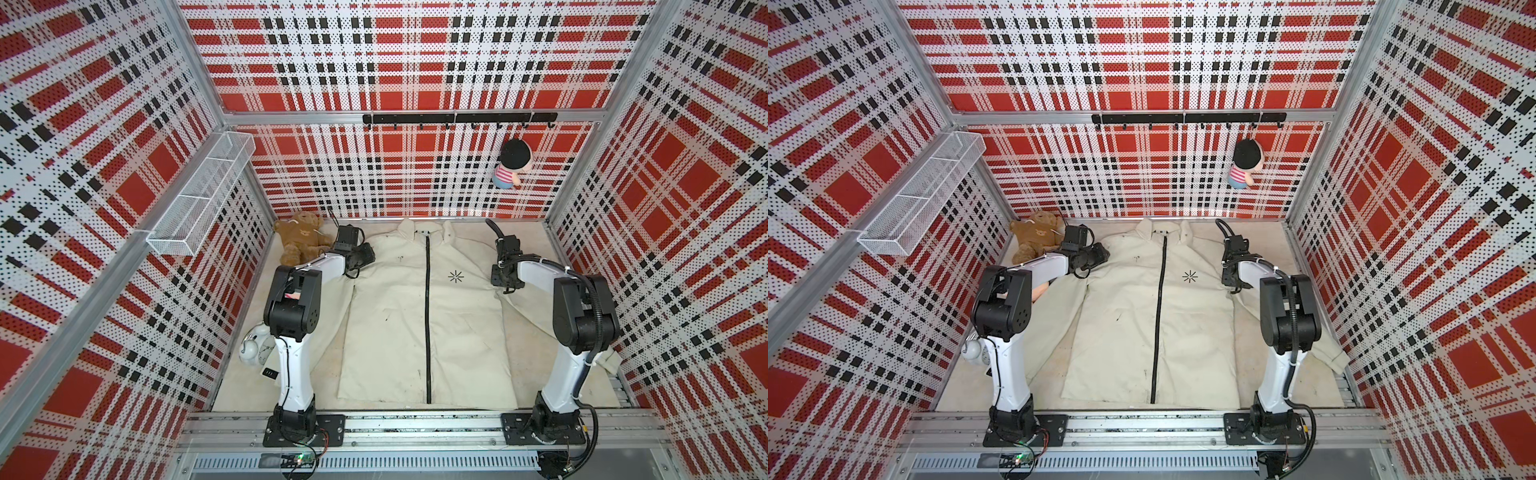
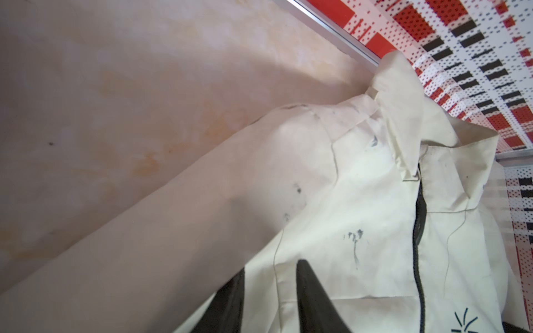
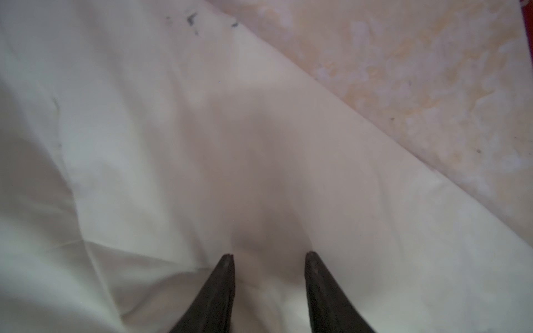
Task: Unzip the jacket
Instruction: Flatten out the jacket at the center of the board.
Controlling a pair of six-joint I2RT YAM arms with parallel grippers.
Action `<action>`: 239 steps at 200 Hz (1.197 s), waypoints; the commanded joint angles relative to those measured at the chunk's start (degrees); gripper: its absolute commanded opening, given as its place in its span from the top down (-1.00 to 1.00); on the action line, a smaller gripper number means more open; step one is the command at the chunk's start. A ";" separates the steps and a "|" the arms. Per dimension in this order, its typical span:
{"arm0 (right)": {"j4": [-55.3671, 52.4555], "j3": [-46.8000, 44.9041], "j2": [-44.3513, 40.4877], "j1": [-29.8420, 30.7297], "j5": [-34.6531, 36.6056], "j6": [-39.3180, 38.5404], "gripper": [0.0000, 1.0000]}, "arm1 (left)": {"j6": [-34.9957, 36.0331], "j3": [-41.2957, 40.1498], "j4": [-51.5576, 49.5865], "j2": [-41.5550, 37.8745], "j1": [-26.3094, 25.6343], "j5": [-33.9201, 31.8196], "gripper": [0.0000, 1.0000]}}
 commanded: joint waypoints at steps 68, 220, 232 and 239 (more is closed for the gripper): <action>-0.83 0.77 -10.46 -2.57 -6.12 -5.89 0.08 | 3.66 2.98 -4.54 -3.73 0.59 -11.61 -0.05; 1.36 -6.40 -20.10 11.63 -13.09 -1.69 -0.06 | -2.72 -17.44 -10.80 -22.29 5.52 -18.77 0.16; 1.82 -7.41 -20.72 11.63 -13.27 -1.34 -0.06 | -2.48 -17.90 -9.76 -22.48 5.52 -18.27 0.16; 2.04 -7.89 -21.07 11.63 -13.45 -1.24 -0.06 | -2.37 -17.97 -9.23 -22.51 5.48 -18.04 0.16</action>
